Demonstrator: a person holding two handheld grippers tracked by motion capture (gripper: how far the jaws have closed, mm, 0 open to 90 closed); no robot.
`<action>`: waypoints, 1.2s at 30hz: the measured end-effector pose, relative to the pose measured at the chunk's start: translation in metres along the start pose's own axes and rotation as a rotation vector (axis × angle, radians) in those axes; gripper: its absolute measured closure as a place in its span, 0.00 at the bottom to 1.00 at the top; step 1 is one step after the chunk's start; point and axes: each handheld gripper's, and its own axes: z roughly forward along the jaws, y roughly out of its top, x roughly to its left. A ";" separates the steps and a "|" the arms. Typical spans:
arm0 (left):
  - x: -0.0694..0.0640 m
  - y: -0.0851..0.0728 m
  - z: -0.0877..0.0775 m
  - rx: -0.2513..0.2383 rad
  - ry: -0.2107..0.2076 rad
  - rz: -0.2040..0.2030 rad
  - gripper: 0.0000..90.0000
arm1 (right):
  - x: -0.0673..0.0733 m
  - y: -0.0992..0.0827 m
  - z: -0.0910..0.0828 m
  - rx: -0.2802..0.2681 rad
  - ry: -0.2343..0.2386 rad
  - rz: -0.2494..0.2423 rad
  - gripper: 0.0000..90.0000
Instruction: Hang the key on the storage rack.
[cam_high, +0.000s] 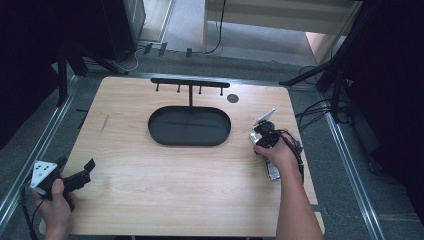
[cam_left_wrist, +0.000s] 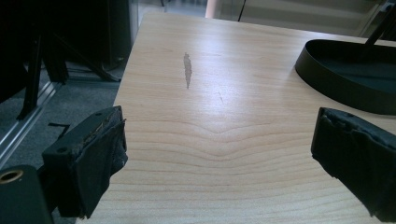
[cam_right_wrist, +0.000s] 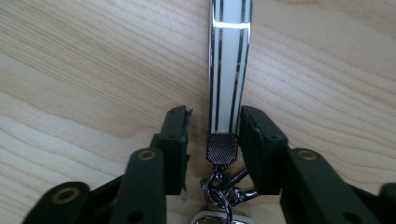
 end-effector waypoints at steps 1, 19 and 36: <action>0.000 0.000 0.000 0.000 0.001 0.000 0.04 | -0.001 -0.001 0.000 -0.017 0.007 0.006 0.76; 0.000 0.000 -0.001 -0.004 0.004 -0.001 0.06 | 0.000 -0.005 -0.058 -0.506 0.164 0.142 0.84; -0.001 -0.001 -0.003 -0.039 0.041 0.002 0.06 | 0.038 0.009 -0.068 -0.916 0.457 -0.126 0.84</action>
